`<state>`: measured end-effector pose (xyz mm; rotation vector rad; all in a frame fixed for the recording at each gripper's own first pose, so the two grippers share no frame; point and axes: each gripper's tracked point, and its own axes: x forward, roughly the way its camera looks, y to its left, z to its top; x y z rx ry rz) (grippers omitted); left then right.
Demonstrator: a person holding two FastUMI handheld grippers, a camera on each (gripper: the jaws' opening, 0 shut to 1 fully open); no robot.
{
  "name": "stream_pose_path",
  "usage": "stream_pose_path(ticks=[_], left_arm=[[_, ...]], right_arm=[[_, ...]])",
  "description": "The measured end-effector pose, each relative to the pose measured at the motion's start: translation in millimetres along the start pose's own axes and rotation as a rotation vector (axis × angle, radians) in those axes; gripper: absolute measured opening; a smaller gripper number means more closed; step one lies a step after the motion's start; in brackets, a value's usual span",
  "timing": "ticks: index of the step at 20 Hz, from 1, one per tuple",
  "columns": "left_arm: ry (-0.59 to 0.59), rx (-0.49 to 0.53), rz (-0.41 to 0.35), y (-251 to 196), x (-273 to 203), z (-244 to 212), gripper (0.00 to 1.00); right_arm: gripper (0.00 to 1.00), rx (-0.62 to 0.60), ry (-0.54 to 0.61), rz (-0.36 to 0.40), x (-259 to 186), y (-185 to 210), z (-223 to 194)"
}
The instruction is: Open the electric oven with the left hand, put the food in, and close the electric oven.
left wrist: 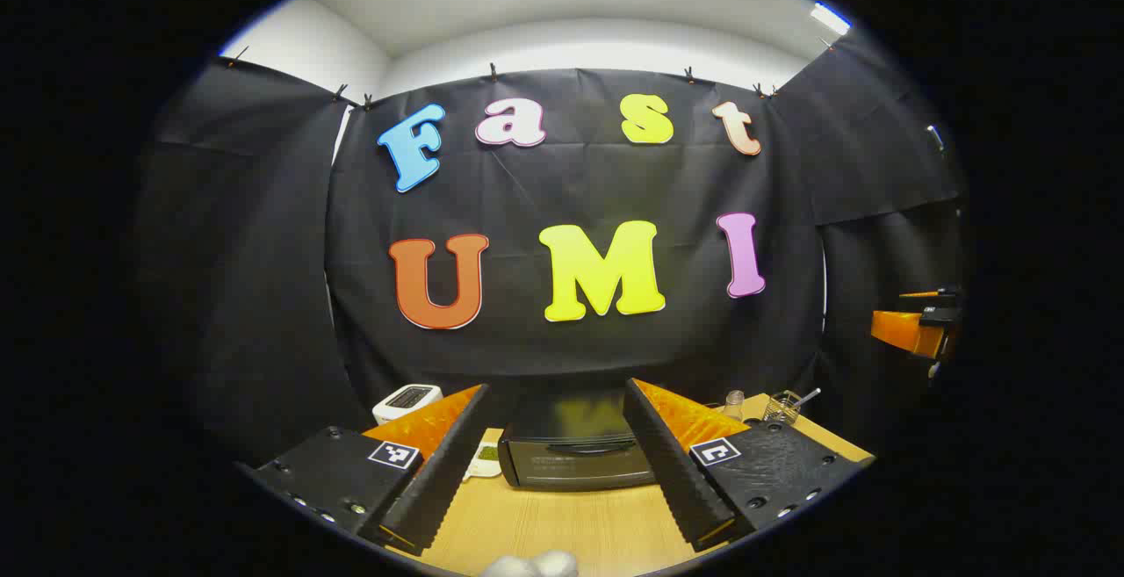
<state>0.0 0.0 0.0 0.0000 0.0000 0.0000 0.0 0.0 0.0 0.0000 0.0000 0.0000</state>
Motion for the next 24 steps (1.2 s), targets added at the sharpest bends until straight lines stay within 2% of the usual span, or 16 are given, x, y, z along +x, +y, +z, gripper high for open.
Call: stream_pose_path(ticks=[1, 2, 4, 6, 7, 8, 14, 16, 18, 19, 21, 24], left_arm=[[0.0, 0.0, -0.001, 0, 1, -1, 0.96], [0.003, -0.001, -0.002, -1, 2, -1, 0.96], [0.0, -0.005, -0.007, -2, 5, -2, 0.96], [-0.003, -0.002, -0.012, -4, 6, -2, 0.96], [0.0, -0.002, -0.013, -4, 9, -3, 0.96], [0.001, -0.001, -0.016, -5, 10, -3, 0.96], [-0.014, -0.029, -0.048, -11, 31, -9, 0.96], [-0.015, -0.031, -0.051, -13, 45, -15, 0.96], [-0.019, -0.03, -0.051, -16, 62, -19, 0.96], [-0.015, -0.031, -0.051, -18, 72, -23, 0.96], [-0.007, -0.036, -0.054, -22, 93, -33, 0.96], [0.023, -0.029, -0.05, -24, 126, -57, 0.96]], right_arm=[[1.0, -0.005, 0.0, 0.002, 0, 2, 0], [0.96, -0.013, 0.001, 0.002, 1, 2, 0], [1.0, -0.024, -0.001, 0.002, 0, 3, 1], [0.96, -0.028, -0.001, -0.001, 0, 3, 1], [1.0, -0.03, 0.001, -0.002, 0, 3, 2], [0.96, -0.033, 0.001, -0.004, 1, 2, 1], [0.96, -0.043, 0.015, -0.011, -2, 3, 0], [1.0, -0.048, 0.02, -0.021, -7, 1, 0], [0.96, -0.055, 0.027, -0.037, -12, -3, -1], [1.0, -0.057, 0.033, -0.047, -15, -6, -1], [0.96, -0.062, 0.043, -0.067, -21, -11, -4], [0.96, -0.064, 0.058, -0.093, -29, -18, -6]])
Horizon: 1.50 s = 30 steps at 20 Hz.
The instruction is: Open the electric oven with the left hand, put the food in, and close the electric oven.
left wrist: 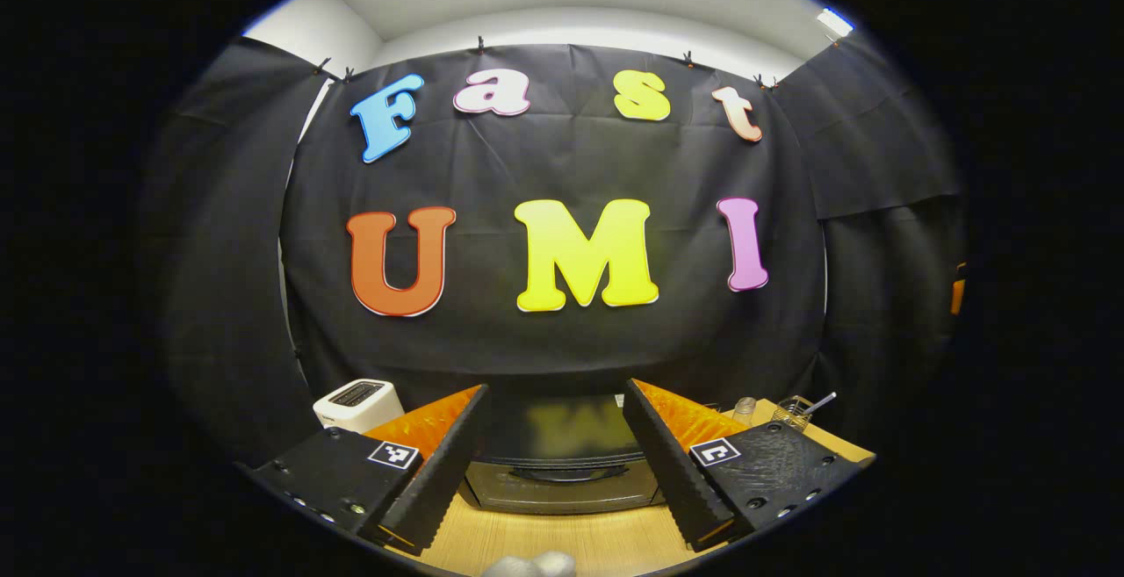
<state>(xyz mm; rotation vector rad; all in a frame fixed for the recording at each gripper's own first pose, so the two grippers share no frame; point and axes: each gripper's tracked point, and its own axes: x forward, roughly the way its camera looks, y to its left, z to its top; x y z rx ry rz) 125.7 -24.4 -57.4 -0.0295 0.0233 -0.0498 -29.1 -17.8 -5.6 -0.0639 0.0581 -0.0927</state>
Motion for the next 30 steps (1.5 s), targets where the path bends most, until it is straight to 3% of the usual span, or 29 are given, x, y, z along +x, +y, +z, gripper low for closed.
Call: stream_pose_path(ticks=[2, 7, 8, 15, 30], left_arm=[[0.04, -0.006, -0.006, -4, 23, -24, 0.96], [0.152, -0.026, -0.048, -20, 63, -85, 0.97], [0.168, -0.023, -0.05, -23, 69, -95, 0.96], [0.286, 0.037, -0.033, -21, 88, -155, 0.96], [0.297, 0.019, -0.047, -21, 59, -164, 0.97]], right_arm=[[1.0, -0.006, 0.012, -0.021, -5, -6, -3], [0.96, -0.018, 0.037, -0.066, -12, -13, -6], [1.0, -0.02, 0.043, -0.075, -13, -15, -7], [0.96, -0.008, 0.076, -0.114, -17, -23, -14], [1.0, 0.012, 0.081, -0.098, -22, -22, -23]])
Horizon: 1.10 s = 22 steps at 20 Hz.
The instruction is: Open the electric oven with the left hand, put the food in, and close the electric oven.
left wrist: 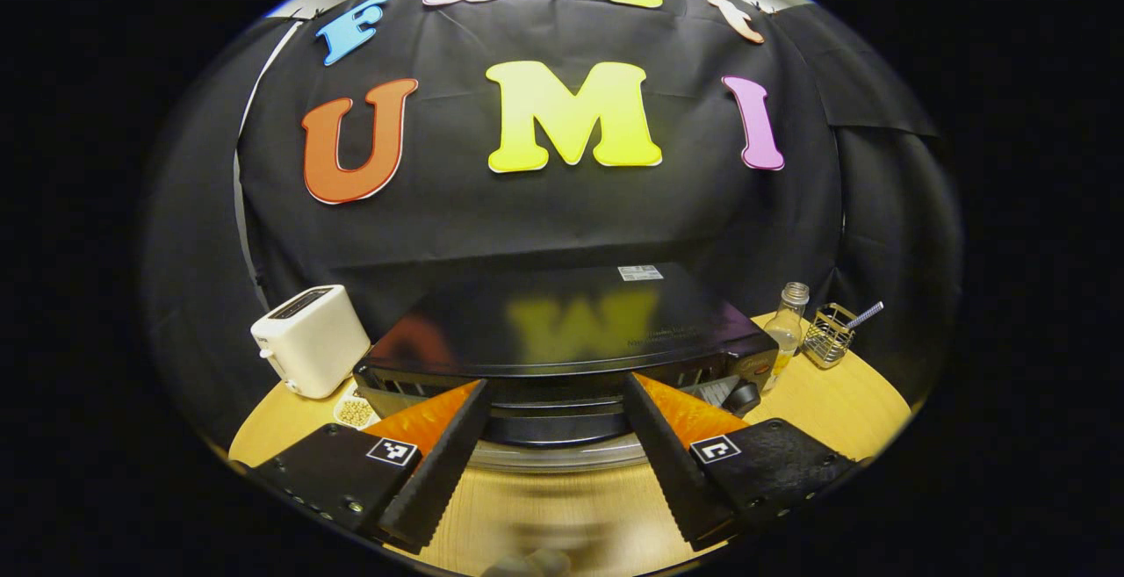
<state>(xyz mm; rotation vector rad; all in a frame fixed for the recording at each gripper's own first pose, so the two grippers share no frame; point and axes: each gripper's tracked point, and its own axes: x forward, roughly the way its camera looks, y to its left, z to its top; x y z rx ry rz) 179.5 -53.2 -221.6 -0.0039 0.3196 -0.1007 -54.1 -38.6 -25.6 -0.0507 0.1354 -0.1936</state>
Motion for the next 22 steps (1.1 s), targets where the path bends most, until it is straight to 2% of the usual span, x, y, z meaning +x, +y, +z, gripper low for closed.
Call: stream_pose_path(ticks=[2, 3, 4, 7, 8, 9, 10, 11, 12, 14, 15, 17, 18, 22], left_arm=[[0.005, 0.003, -0.001, 0, -7, -5, 0.97], [0.007, 0.001, -0.003, 0, -11, -7, 0.97], [0.01, 0.0, -0.005, -1, -14, -11, 0.97], [0.023, -0.001, -0.009, -2, -25, -20, 0.97], [0.026, -0.002, -0.01, -2, -30, -24, 0.97], [0.031, -0.005, -0.012, -3, -34, -28, 0.97], [0.035, -0.006, -0.013, -3, -38, -33, 0.97], [0.039, -0.007, -0.014, -4, -41, -38, 0.97], [0.045, -0.007, -0.016, -4, -46, -43, 0.97], [0.053, -0.008, -0.018, -6, -53, -53, 0.97], [0.056, -0.009, -0.021, -6, -57, -59, 0.97], [0.063, -0.008, -0.026, -8, -63, -70, 0.97], [0.066, -0.012, -0.028, -8, -66, -76, 0.97], [0.097, -0.009, -0.03, -9, -75, -103, 0.97]], right_arm=[[0.96, -0.003, 0.005, 0.005, -1, 1, -3], [1.0, -0.003, 0.004, 0.007, -3, 2, -3], [0.96, -0.003, 0.003, 0.008, -4, 1, -3], [0.96, 0.0, 0.006, 0.016, -7, 3, -5], [1.0, 0.0, 0.006, 0.018, -8, 3, -7], [0.96, 0.001, 0.006, 0.02, -9, 3, -7], [1.0, 0.002, 0.008, 0.023, -9, 4, -8], [0.96, 0.002, 0.014, 0.027, -9, 5, -11], [1.0, 0.003, 0.016, 0.031, -9, 6, -13], [0.96, 0.003, 0.023, 0.039, -9, 8, -18], [1.0, 0.002, 0.025, 0.041, -9, 8, -19], [1.0, 0.002, 0.032, 0.045, -10, 8, -22], [0.96, 0.003, 0.035, 0.046, -9, 8, -23], [0.96, -0.009, 0.046, 0.043, -6, 7, -30]])
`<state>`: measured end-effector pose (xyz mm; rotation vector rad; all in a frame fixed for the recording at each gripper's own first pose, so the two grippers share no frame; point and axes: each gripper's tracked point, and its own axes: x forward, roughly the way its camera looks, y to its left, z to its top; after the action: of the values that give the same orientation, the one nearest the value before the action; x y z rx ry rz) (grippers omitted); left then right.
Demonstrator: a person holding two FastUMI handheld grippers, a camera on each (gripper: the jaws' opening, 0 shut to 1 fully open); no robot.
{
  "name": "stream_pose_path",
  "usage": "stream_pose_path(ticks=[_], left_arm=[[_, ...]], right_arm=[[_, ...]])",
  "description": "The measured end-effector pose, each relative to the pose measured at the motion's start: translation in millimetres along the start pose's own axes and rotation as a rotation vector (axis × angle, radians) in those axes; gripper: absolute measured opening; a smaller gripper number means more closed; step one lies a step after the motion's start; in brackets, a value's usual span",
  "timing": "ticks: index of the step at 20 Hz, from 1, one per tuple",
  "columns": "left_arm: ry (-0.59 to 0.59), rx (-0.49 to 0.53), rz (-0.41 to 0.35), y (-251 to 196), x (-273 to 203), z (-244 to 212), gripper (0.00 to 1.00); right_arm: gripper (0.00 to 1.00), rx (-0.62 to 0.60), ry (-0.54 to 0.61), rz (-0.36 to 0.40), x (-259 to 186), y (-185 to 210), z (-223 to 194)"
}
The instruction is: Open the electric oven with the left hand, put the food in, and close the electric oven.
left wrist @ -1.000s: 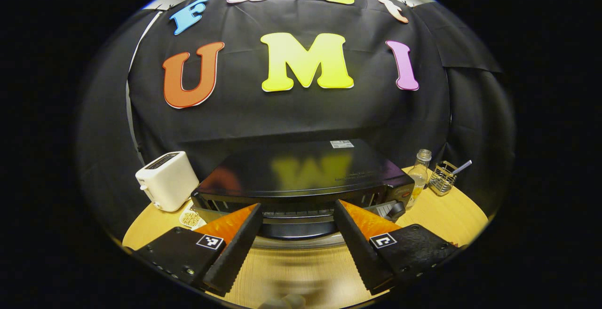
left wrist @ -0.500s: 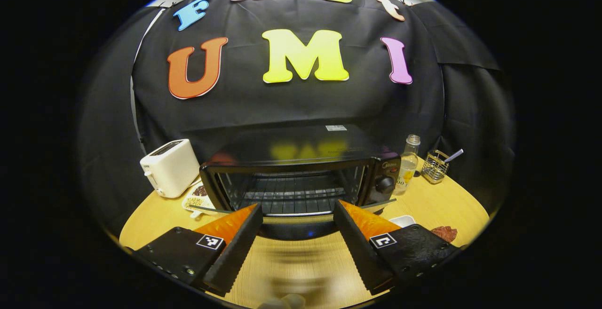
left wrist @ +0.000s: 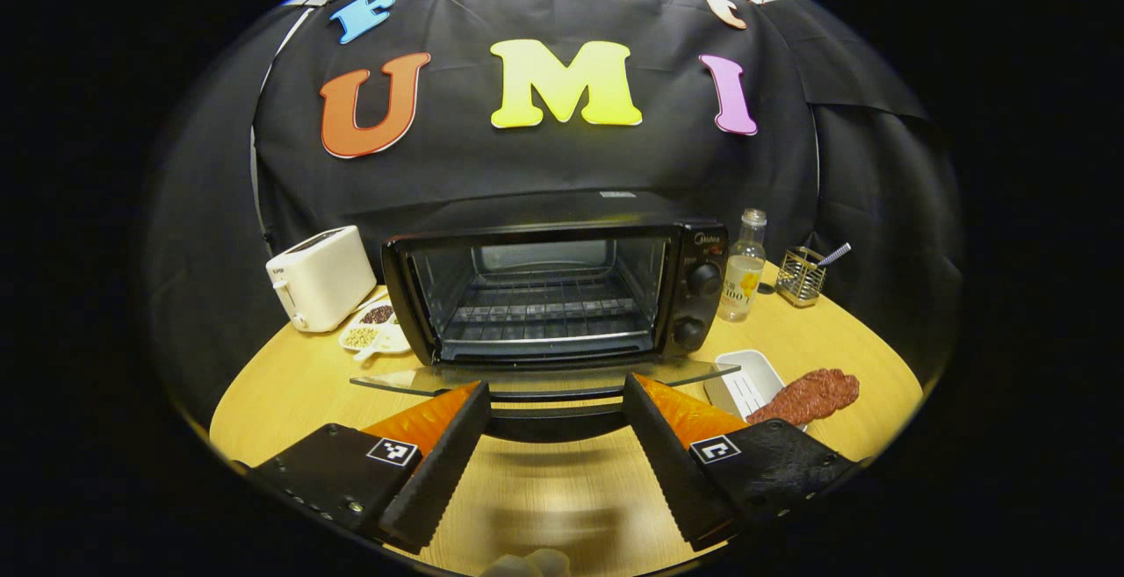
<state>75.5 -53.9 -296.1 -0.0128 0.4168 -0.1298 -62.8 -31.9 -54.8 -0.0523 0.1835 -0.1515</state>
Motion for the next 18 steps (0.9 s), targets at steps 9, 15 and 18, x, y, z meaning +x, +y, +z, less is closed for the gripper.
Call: stream_pose_path(ticks=[9, 15, 18], left_arm=[[0.118, -0.006, -0.003, -6, -1, -67, 0.96], [0.18, 0.009, -0.006, -8, 5, -94, 0.97], [0.148, 0.004, -0.006, -6, 2, -87, 0.97]], right_arm=[[0.96, -0.005, 0.025, -0.023, 0, -7, -14], [1.0, -0.011, 0.046, -0.036, 0, -13, -23], [1.0, -0.005, 0.056, -0.03, 3, -14, -30]])
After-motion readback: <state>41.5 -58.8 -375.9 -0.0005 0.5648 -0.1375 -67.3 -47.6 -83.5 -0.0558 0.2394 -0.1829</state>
